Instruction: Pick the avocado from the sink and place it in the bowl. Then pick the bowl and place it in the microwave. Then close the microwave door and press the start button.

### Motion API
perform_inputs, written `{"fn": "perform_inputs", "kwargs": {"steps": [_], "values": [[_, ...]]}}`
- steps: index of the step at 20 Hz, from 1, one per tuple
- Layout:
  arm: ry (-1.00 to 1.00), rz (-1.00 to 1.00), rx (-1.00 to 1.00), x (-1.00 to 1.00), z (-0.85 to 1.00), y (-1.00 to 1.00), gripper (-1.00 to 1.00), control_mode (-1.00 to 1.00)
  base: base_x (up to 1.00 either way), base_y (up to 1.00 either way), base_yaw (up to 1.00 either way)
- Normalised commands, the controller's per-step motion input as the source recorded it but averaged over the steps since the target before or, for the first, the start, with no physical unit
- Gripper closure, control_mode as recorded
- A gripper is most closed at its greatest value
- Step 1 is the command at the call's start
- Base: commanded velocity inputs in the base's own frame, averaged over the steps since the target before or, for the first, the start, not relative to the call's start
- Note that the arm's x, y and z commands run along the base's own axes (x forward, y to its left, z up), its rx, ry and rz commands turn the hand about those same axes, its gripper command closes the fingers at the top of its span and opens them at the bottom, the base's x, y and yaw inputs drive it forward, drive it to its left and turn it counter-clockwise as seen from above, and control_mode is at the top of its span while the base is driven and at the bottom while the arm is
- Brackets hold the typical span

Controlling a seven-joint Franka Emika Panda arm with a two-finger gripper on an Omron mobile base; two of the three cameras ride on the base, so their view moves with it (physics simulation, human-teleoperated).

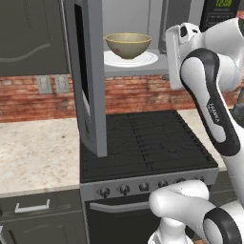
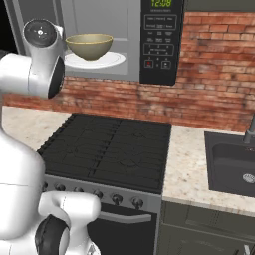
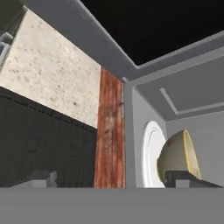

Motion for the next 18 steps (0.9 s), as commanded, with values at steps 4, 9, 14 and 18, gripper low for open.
{"fn": "perform_inputs", "kwargs": {"steps": [4, 9, 14, 18], "values": [[-0.08, 0.24, 0.1, -1.0, 0.5, -0.06, -1.0, -1.0, 0.0, 0.0, 0.0], [-0.1, 0.22, 0.05, -1.0, 0.22, 0.0, -1.0, -1.0, 0.0, 0.0, 0.0], [-0.09, 0.22, 0.01, -1.0, 0.0, 0.0, -1.0, -1.0, 0.0, 0.0, 0.0], [-0.02, 0.22, 0.03, -1.0, 0.0, 0.0, -1.0, -1.0, 0.0, 0.0, 0.0]]}}
